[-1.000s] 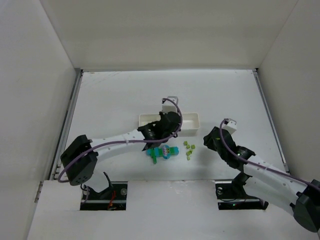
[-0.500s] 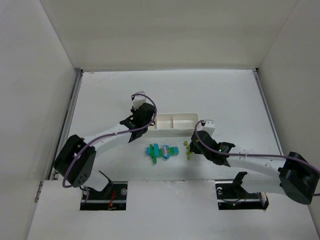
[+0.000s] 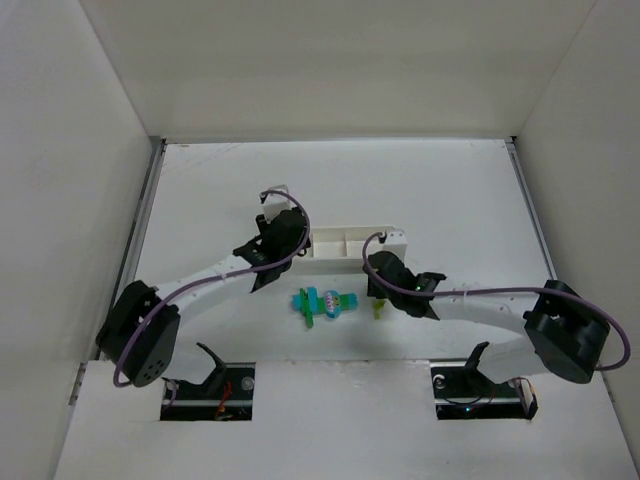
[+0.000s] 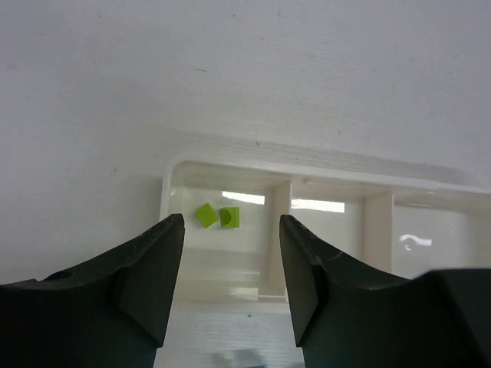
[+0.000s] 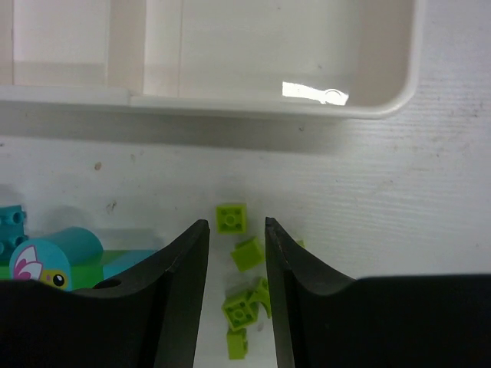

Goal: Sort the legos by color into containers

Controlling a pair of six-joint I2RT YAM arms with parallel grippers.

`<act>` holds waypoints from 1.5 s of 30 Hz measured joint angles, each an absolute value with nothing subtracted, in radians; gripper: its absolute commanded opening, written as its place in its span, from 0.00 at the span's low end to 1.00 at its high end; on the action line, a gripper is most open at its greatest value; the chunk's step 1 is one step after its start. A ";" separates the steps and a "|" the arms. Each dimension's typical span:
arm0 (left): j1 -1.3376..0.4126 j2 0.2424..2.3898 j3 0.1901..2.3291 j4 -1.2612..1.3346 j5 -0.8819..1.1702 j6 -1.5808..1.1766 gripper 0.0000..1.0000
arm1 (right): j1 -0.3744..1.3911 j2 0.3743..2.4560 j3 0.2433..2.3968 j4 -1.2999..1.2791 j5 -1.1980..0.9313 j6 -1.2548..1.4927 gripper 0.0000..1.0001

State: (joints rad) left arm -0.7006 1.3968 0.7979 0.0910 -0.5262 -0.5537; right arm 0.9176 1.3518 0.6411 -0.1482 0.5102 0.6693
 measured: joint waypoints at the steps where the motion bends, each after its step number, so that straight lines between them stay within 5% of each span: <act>1: -0.706 1.369 0.786 0.091 -0.526 -0.554 0.50 | 0.917 1.367 0.649 -0.141 0.505 0.659 0.41; 9: -0.723 1.158 0.678 0.094 -0.527 -0.560 0.50 | 0.904 1.478 0.680 -0.101 0.471 0.624 0.38; 16: -0.640 0.981 0.566 0.079 -0.525 -0.595 0.50 | 0.903 1.499 0.680 -0.097 0.469 0.627 0.20; 27: -0.387 0.792 0.410 0.070 -0.507 -0.721 0.51 | 0.931 1.349 0.797 -0.121 0.466 0.622 0.20; 37: -0.284 0.824 0.331 0.171 -0.417 -0.759 0.50 | 0.958 1.730 1.190 -0.029 0.358 0.587 0.21; 39: -0.280 0.826 0.319 0.201 -0.407 -0.760 0.50 | 0.957 1.794 1.235 -0.031 0.347 0.580 0.23; 43: -0.279 0.836 0.302 0.236 -0.393 -0.761 0.50 | 0.957 1.876 1.308 -0.038 0.331 0.570 0.52; 45: -0.280 0.836 0.302 0.242 -0.392 -0.761 0.50 | 0.957 1.877 1.312 -0.039 0.331 0.565 0.56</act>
